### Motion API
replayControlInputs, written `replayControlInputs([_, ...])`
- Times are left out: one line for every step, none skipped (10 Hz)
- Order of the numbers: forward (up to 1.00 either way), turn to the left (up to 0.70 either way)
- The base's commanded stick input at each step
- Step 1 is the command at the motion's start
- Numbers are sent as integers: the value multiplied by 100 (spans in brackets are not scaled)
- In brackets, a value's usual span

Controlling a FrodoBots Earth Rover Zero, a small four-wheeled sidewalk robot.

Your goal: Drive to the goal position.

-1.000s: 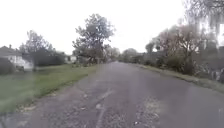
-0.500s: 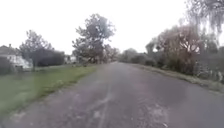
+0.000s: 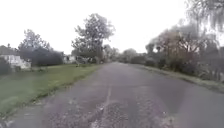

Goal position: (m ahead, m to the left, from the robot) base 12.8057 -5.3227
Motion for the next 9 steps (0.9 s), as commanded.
replayControlInputs([45,0])
replayControlInputs([45,-27])
replayControlInputs([45,-27])
replayControlInputs([45,-27])
replayControlInputs([45,-27])
replayControlInputs([45,-27])
replayControlInputs([45,-27])
replayControlInputs([45,-27])
replayControlInputs([45,-27])
